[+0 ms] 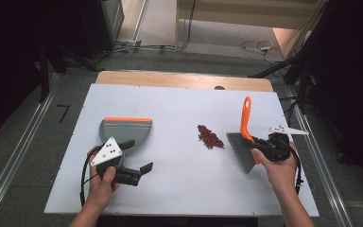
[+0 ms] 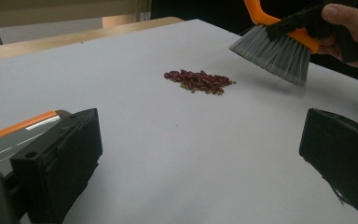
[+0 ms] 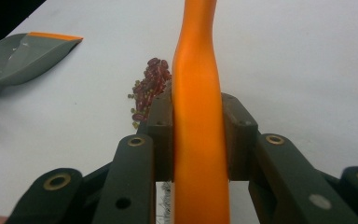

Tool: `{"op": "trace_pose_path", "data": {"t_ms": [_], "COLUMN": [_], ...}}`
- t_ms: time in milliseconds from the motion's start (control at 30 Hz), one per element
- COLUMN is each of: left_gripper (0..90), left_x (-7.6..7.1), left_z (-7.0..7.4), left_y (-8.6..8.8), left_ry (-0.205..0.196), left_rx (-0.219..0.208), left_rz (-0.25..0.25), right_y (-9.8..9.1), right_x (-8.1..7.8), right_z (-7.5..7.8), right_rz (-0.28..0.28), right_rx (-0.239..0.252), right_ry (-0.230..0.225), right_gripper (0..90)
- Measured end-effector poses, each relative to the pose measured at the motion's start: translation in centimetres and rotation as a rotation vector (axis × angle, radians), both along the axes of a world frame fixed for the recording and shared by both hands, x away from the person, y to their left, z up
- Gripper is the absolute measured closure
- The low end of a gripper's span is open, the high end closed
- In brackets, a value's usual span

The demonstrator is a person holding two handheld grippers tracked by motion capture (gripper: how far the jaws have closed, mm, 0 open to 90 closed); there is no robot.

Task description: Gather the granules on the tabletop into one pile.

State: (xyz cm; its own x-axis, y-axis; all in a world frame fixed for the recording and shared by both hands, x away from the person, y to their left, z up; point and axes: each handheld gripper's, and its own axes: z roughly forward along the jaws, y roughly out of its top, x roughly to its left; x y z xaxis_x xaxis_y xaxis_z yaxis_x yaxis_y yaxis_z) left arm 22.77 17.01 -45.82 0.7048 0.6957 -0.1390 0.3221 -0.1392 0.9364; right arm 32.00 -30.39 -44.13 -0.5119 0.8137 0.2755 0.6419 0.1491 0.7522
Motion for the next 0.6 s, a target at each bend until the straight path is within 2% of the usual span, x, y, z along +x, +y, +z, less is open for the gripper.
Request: {"op": "trace_pose_path", "data": {"t_ms": [600], "left_gripper": [0.0], "left_x": [-0.1], "left_z": [0.1], "left_y": [0.6], "left_ry": [-0.018], "left_rx": [-0.01], "left_rz": [0.023], "right_y": [-4.2], "right_x": [-2.5], "right_z": [-0.7], "right_rz": [-0.039], "right_rx": [-0.008], "right_ry": [-0.008], "right_gripper": [68.0]}}
